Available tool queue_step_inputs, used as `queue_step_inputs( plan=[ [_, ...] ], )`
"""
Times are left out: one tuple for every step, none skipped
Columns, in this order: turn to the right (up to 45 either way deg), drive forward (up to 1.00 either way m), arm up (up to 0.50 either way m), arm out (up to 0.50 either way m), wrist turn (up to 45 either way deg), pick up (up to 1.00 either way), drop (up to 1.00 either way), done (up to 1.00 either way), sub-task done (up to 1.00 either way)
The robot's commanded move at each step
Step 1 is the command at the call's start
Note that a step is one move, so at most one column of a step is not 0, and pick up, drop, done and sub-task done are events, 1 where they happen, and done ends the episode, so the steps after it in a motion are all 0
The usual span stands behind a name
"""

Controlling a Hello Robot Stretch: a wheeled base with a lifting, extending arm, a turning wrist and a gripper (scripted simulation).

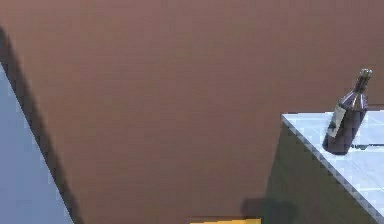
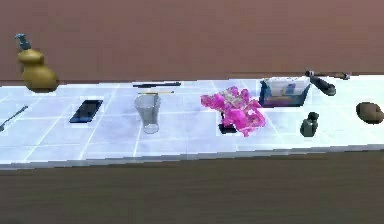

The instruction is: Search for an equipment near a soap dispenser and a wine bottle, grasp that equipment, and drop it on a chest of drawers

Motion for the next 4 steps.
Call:
queue_step_inputs(
  plan=[
    [45.0, 0.0, 0.0, 0.0, 0.0, 0.0, 0.0, 0.0, 0.0],
    [-45.0, 0.0, 0.0, 0.0, 0.0, 0.0, 0.0, 0.0, 0.0],
    [-24.0, 0.0, 0.0, 0.0, 0.0, 0.0, 0.0, 0.0, 0.0],
    [0.0, 0.0, 0.5, 0.0, 0.0, 0.0, 0.0, 0.0, 0.0]
  ],
)
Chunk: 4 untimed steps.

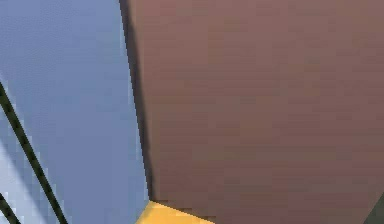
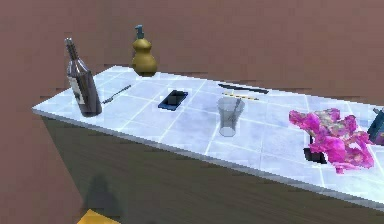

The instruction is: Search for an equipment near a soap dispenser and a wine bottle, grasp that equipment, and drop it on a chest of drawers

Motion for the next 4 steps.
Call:
queue_step_inputs(
  plan=[
    [0.0, 0.0, 0.38, 0.0, 0.0, 0.0, 0.0, 0.0, 0.0],
    [0.0, 0.0, 0.0, 0.5, 0.0, 0.0, 0.0, 0.0, 0.0],
    [0.0, 0.0, 0.0, 0.0, 45.0, 0.0, 0.0, 0.0, 0.0],
    [0.0, 0.0, 0.0, 0.0, 45.0, 0.0, 0.0, 0.0, 0.0]
  ],
)
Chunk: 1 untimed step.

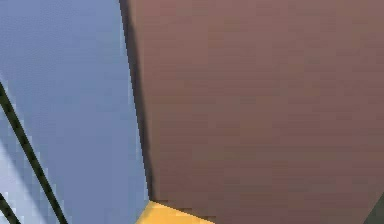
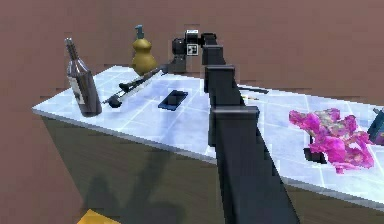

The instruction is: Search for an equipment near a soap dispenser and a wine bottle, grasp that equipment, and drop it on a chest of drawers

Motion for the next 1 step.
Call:
queue_step_inputs(
  plan=[
    [0.0, 0.0, 0.0, 0.0, 45.0, 0.0, 0.0, 0.0, 0.0]
  ],
)
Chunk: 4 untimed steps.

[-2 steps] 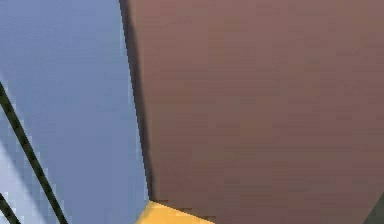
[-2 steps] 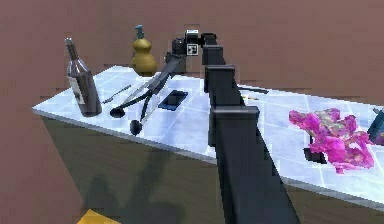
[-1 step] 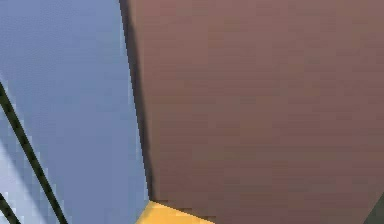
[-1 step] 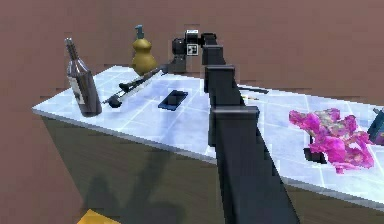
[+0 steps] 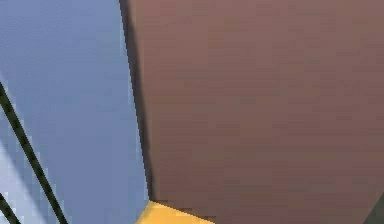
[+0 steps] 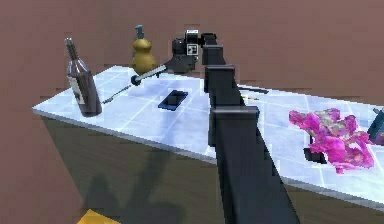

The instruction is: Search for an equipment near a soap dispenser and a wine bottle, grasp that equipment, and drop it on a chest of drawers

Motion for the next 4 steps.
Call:
queue_step_inputs(
  plan=[
    [0.0, 0.0, 0.0, 0.0, 30.0, 0.0, 0.0, 0.0, 0.0],
    [0.0, 0.0, -0.16, 0.0, 0.0, 0.0, 0.0, 0.0, 0.0],
    [0.0, 0.0, 0.0, 0.0, 0.0, 1.0, 0.0, 0.0, 0.0],
    [0.0, 0.0, 0.1, 0.0, 0.0, 0.0, 0.0, 0.0, 0.0]
  ],
)
